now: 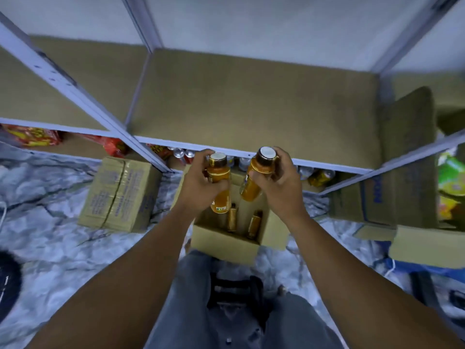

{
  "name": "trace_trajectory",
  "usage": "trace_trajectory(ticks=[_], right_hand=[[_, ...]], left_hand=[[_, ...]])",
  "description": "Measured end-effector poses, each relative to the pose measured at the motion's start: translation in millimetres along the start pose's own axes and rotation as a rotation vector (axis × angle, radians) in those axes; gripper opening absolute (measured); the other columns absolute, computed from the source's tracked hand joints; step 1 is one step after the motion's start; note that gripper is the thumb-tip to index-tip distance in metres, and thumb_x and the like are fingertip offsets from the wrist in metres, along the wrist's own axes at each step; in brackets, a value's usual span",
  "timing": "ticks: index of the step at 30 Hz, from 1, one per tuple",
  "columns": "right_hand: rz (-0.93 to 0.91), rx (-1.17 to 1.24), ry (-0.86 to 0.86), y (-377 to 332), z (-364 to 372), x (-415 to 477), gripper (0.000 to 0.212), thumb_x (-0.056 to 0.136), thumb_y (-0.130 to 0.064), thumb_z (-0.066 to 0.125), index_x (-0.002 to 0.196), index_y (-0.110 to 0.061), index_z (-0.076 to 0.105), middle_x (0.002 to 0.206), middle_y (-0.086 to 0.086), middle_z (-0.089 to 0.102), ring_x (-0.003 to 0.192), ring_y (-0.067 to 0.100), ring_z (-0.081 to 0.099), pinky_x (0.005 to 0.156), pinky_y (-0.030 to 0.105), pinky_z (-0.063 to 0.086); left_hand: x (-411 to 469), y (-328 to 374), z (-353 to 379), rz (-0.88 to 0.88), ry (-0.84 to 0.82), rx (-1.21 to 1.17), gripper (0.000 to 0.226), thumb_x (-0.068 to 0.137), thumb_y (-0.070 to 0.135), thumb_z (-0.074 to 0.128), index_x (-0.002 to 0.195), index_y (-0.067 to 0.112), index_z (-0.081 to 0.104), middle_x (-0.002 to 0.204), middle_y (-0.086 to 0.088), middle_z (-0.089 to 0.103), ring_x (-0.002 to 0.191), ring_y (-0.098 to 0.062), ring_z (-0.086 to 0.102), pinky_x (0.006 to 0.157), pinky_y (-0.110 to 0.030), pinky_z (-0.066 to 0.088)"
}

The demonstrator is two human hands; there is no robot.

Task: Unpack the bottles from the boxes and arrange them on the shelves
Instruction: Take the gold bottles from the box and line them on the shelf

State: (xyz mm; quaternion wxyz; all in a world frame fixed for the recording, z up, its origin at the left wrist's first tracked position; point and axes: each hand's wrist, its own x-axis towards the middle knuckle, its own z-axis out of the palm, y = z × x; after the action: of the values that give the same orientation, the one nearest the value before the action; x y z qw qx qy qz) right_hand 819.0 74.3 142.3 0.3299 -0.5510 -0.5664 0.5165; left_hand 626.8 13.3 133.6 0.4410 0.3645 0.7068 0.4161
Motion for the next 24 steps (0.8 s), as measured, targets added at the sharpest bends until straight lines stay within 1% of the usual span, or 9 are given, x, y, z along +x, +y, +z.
trace_trajectory(ticks=[3, 6, 7, 9, 11, 14, 18, 21, 24], right_hand=[[-0.078, -0.035, -0.021, -73, -24, -12, 0.065, 0.079, -0.029, 0.081, 0.138, -0.031, 0.054, 0.124, -0.017, 0.065, 0.116, 0.005, 0.061, 0.101, 0.033, 0.052], [-0.163, -0.059, -0.021, -139, -48, -20, 0.065, 0.08, -0.027, 0.083, 0.137, -0.037, 0.052, 0.116, -0.033, 0.06, 0.114, -0.002, 0.059, 0.099, 0.027, 0.05], [-0.187, -0.066, -0.021, -159, -56, -23, 0.066, 0.08, -0.028, 0.083, 0.136, -0.041, 0.05, 0.116, -0.034, 0.058, 0.115, -0.001, 0.058, 0.099, 0.028, 0.05], [-0.235, -0.07, -0.023, -195, -70, -29, 0.067, 0.08, -0.03, 0.084, 0.135, -0.044, 0.047, 0.122, -0.028, 0.059, 0.119, 0.003, 0.057, 0.1, 0.031, 0.049], [-0.289, -0.052, -0.007, -226, -82, -30, 0.068, 0.079, -0.03, 0.085, 0.134, -0.043, 0.047, 0.128, -0.018, 0.061, 0.119, 0.004, 0.058, 0.1, 0.035, 0.05], [-0.33, -0.028, 0.013, -272, -94, -30, 0.068, 0.079, -0.028, 0.085, 0.132, -0.042, 0.046, 0.123, -0.014, 0.062, 0.111, 0.001, 0.06, 0.091, 0.027, 0.05], [-0.421, -0.082, 0.064, -325, -106, -23, 0.067, 0.08, -0.031, 0.085, 0.132, -0.041, 0.045, 0.125, -0.015, 0.06, 0.111, 0.004, 0.058, 0.09, 0.024, 0.05], [-0.468, -0.109, 0.091, -357, -110, -12, 0.068, 0.08, -0.034, 0.085, 0.134, -0.042, 0.044, 0.129, -0.014, 0.058, 0.115, 0.009, 0.056, 0.088, 0.022, 0.048], [-0.514, -0.097, 0.127, -383, -111, 0, 0.066, 0.079, -0.033, 0.085, 0.131, -0.043, 0.047, 0.128, -0.013, 0.061, 0.116, 0.008, 0.059, 0.091, 0.025, 0.052]], left_hand=[[-19, 78, -17, 0.112, -0.007, 0.015, 0.071, 0.068, 0.013, 0.076, 0.131, 0.029, 0.048, 0.112, 0.004, 0.068, 0.107, -0.014, 0.065, 0.096, -0.04, 0.054], [-34, 150, -34, 0.204, -0.005, 0.039, 0.07, 0.071, 0.014, 0.078, 0.13, 0.036, 0.049, 0.118, 0.01, 0.063, 0.115, -0.014, 0.06, 0.099, -0.045, 0.054], [-38, 171, -39, 0.211, -0.003, 0.04, 0.071, 0.073, 0.011, 0.079, 0.131, 0.04, 0.048, 0.121, 0.012, 0.063, 0.117, -0.012, 0.059, 0.1, -0.046, 0.053], [-48, 209, -48, 0.244, -0.004, 0.032, 0.074, 0.076, 0.008, 0.081, 0.132, 0.044, 0.048, 0.123, 0.014, 0.063, 0.12, -0.01, 0.058, 0.104, -0.047, 0.051], [-56, 242, -55, 0.325, 0.001, 0.016, 0.074, 0.076, 0.003, 0.081, 0.13, 0.042, 0.051, 0.122, 0.011, 0.064, 0.12, -0.011, 0.059, 0.106, -0.048, 0.05], [-65, 289, -64, 0.414, 0.021, 0.013, 0.071, 0.077, -0.002, 0.079, 0.13, 0.037, 0.052, 0.116, 0.009, 0.062, 0.114, -0.014, 0.06, 0.1, -0.049, 0.052], [-62, 342, -79, 0.506, 0.037, 0.012, 0.074, 0.073, 0.011, 0.084, 0.127, 0.048, 0.051, 0.123, 0.012, 0.06, 0.12, -0.017, 0.057, 0.099, -0.053, 0.054], [-55, 376, -91, 0.582, 0.046, 0.014, 0.074, 0.074, 0.009, 0.086, 0.128, 0.047, 0.05, 0.122, 0.02, 0.058, 0.121, -0.007, 0.054, 0.1, -0.038, 0.052], [-44, 404, -102, 0.667, 0.029, 0.013, 0.073, 0.075, 0.006, 0.085, 0.132, 0.038, 0.051, 0.12, 0.021, 0.059, 0.115, 0.003, 0.054, 0.094, -0.02, 0.049]])
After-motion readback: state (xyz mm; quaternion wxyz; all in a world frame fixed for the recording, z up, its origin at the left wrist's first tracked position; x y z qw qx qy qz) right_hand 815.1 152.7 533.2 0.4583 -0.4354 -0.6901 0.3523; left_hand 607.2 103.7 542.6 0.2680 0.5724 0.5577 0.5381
